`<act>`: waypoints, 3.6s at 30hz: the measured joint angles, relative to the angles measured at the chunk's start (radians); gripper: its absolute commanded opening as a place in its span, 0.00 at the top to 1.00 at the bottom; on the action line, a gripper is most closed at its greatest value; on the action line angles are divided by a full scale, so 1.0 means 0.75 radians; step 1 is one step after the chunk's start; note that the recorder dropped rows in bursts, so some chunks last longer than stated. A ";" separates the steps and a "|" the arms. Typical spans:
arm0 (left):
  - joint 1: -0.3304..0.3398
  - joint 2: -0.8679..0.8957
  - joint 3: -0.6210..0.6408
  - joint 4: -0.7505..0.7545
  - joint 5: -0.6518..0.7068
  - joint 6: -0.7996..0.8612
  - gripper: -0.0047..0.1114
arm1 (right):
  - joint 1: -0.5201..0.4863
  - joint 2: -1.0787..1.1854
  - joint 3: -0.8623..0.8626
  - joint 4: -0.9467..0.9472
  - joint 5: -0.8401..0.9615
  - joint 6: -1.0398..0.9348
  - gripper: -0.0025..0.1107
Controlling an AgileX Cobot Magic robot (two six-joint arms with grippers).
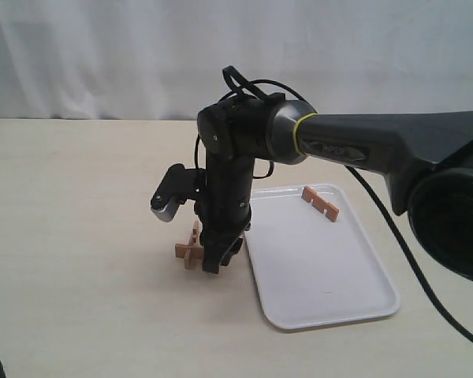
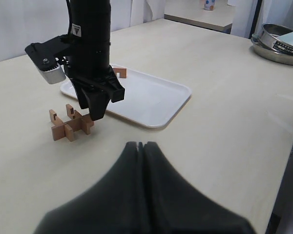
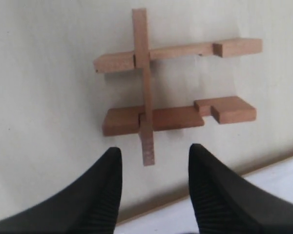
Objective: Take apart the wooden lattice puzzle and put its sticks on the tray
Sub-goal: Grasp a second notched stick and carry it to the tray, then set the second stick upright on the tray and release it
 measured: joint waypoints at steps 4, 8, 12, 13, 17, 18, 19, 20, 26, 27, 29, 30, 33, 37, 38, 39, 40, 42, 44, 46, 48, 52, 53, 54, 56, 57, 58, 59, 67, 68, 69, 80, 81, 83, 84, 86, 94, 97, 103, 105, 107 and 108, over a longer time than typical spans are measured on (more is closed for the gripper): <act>0.000 0.000 0.000 0.000 0.000 0.000 0.96 | 0.000 0.012 0.000 -0.019 -0.024 0.000 0.64; 0.000 0.000 0.000 0.000 0.000 0.000 0.96 | 0.000 0.036 0.000 -0.019 -0.023 0.000 0.64; 0.000 0.000 0.000 0.000 0.000 0.000 0.96 | 0.000 0.053 0.000 -0.019 -0.026 0.000 0.67; 0.000 0.000 0.000 0.000 0.000 0.000 0.96 | 0.000 0.056 0.000 -0.019 -0.026 0.000 0.69; 0.000 0.000 0.000 0.000 0.000 0.000 0.96 | 0.000 0.056 0.000 -0.019 -0.028 0.000 0.84; 0.000 0.000 0.000 0.000 0.000 0.000 0.96 | 0.000 0.056 0.000 -0.019 -0.028 0.000 0.88; 0.000 0.000 0.000 0.000 0.000 0.000 0.96 | 0.000 0.056 0.000 -0.019 -0.028 0.000 0.92; 0.000 0.000 0.000 0.000 0.000 0.000 0.96 | 0.000 0.056 0.000 -0.019 -0.028 0.000 0.94; 0.000 0.000 0.000 0.000 0.000 0.000 0.96 | 0.000 0.056 0.000 -0.019 -0.028 0.000 0.94; 0.000 0.000 0.000 0.000 0.000 0.000 0.96 | 0.000 0.056 0.000 -0.019 -0.028 0.000 0.94; 0.000 0.000 0.000 0.000 0.000 0.000 0.96 | 0.000 0.056 0.000 -0.019 -0.028 0.000 0.94; 0.000 0.000 0.000 0.000 0.000 0.000 0.96 | 0.000 0.056 0.000 -0.019 -0.028 0.000 0.94; 0.000 0.000 0.000 0.000 0.000 0.000 0.96 | 0.000 0.056 0.000 -0.019 -0.020 0.000 0.94; 0.000 0.000 0.000 0.000 0.000 0.000 0.96 | 0.000 0.054 0.000 -0.019 -0.008 0.000 0.94; 0.000 0.000 0.000 0.000 0.000 0.000 0.96 | 0.000 0.051 0.000 -0.019 -0.008 0.000 0.94; 0.000 0.000 0.000 0.000 0.000 0.000 0.96 | 0.000 0.048 0.000 -0.019 -0.005 0.000 0.94; 0.000 0.000 0.000 0.000 0.000 0.000 0.96 | 0.000 0.045 0.000 -0.019 -0.003 0.000 0.94; 0.000 0.000 0.000 0.000 0.000 0.000 0.96 | 0.000 0.032 0.000 -0.019 -0.003 0.000 0.94; 0.000 0.000 0.000 0.000 0.000 0.000 0.96 | 0.000 0.019 0.000 -0.019 0.000 0.000 0.94; 0.000 0.000 0.000 0.000 0.000 0.000 0.96 | 0.000 0.005 0.000 -0.019 0.000 0.000 0.94; 0.000 0.000 0.000 0.000 0.000 0.000 0.96 | 0.000 -0.008 0.000 -0.019 0.000 0.000 0.94; 0.000 0.000 0.000 0.000 0.000 0.000 0.96 | 0.000 -0.054 0.000 -0.019 0.009 0.009 0.94; 0.000 0.000 0.000 0.000 0.000 0.000 0.96 | 0.000 -0.065 0.000 -0.019 0.015 0.012 0.94; 0.000 0.000 0.000 0.000 0.000 0.000 0.96 | 0.000 -0.080 0.000 -0.019 0.027 0.018 0.94; 0.000 0.000 0.000 0.000 0.000 0.000 0.96 | 0.000 -0.113 0.000 -0.019 0.048 0.030 0.94; 0.000 0.000 0.000 0.000 0.000 0.000 0.96 | 0.000 -0.129 0.000 -0.019 0.058 0.035 0.94; 0.000 0.000 0.000 0.000 0.000 0.000 0.96 | -0.003 -0.143 0.000 -0.019 0.069 0.045 0.94; 0.000 0.000 0.000 0.000 0.000 0.000 0.96 | -0.008 -0.157 0.000 -0.016 0.080 0.060 0.94; 0.000 0.000 0.000 0.000 0.000 0.000 0.96 | -0.151 -0.200 0.002 -0.011 0.150 0.214 0.94; 0.000 0.000 0.000 0.000 0.000 0.000 0.96 | -0.176 -0.202 0.010 -0.011 0.150 0.241 0.94; 0.000 0.000 0.000 0.000 0.000 0.000 0.96 | -0.196 -0.205 0.019 -0.011 0.150 0.260 0.94; 0.000 0.000 0.000 0.000 0.000 0.000 0.96 | -0.302 -0.208 0.298 -0.097 -0.005 0.381 0.94; 0.000 0.000 0.000 0.000 0.000 0.000 0.96 | -0.303 -0.208 0.317 -0.113 -0.048 0.403 0.94; 0.000 0.000 0.000 0.000 0.000 0.000 0.96 | -0.303 -0.208 0.354 -0.161 -0.139 0.452 0.94; 0.000 0.000 0.000 0.000 0.000 0.000 0.96 | -0.303 -0.208 0.370 -0.189 -0.168 0.471 0.94; 0.000 0.000 0.000 0.000 0.000 0.000 0.96 | -0.303 -0.208 0.397 -0.257 -0.231 0.539 0.94; 0.000 0.000 0.000 0.000 0.000 0.000 0.96 | -0.366 -0.208 0.413 -0.260 -0.311 0.688 0.94; 0.000 0.000 0.000 0.000 0.000 0.000 0.96 | -0.396 -0.208 0.413 -0.212 -0.311 0.694 0.94; 0.000 0.000 0.000 0.000 0.000 0.000 0.96 | -0.417 -0.208 0.413 -0.163 -0.311 0.694 0.94; 0.000 0.000 0.000 0.000 0.000 0.000 0.96 | -0.417 -0.208 0.413 -0.141 -0.311 0.694 0.94; 0.000 0.000 0.000 0.000 0.000 0.000 0.96 | -0.417 -0.208 0.413 -0.130 -0.311 0.694 0.94; 0.000 0.000 0.000 0.000 0.000 0.000 0.96 | -0.417 -0.208 0.413 -0.128 -0.311 0.694 0.94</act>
